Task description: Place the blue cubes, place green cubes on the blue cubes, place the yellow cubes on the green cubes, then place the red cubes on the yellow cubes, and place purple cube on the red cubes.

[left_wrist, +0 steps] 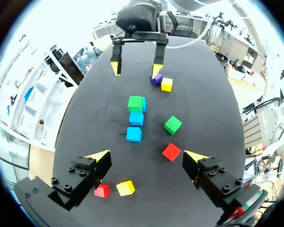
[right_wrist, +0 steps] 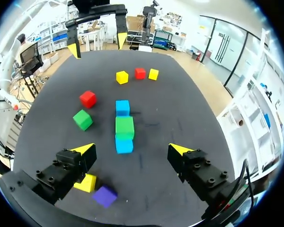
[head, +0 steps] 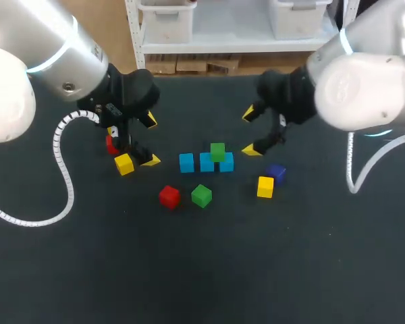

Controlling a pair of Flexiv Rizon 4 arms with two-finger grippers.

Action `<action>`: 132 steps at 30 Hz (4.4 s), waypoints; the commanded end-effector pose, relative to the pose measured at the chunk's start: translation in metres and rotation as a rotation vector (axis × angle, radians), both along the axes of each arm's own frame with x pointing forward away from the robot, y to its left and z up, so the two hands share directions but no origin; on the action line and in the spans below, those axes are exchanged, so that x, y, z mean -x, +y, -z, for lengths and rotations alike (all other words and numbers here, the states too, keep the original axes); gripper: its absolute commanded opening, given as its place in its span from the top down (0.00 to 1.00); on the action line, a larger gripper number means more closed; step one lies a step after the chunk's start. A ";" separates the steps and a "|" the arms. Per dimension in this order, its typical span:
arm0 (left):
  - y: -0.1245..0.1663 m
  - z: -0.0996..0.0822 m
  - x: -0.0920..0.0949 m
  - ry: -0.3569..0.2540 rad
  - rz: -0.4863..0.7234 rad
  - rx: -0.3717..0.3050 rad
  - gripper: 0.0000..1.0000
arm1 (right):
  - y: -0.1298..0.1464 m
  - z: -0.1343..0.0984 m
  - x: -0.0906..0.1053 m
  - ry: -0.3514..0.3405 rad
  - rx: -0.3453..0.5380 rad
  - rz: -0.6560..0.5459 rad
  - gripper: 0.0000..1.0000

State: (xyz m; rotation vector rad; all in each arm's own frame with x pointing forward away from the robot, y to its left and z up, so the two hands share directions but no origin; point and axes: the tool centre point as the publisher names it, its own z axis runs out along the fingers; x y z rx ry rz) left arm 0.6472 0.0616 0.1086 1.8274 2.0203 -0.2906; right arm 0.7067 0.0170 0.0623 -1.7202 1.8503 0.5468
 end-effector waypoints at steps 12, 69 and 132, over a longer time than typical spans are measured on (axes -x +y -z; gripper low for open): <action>0.000 0.001 0.000 -0.001 -0.001 0.000 0.00 | -0.056 -0.013 0.012 -0.006 -0.059 0.035 0.00; -0.076 0.083 0.038 0.062 0.668 -0.140 0.00 | -0.059 -0.013 0.013 -0.008 -0.054 0.039 0.00; -0.078 0.090 0.029 0.072 0.611 -0.158 1.00 | -0.059 -0.013 0.013 -0.008 -0.054 0.039 0.00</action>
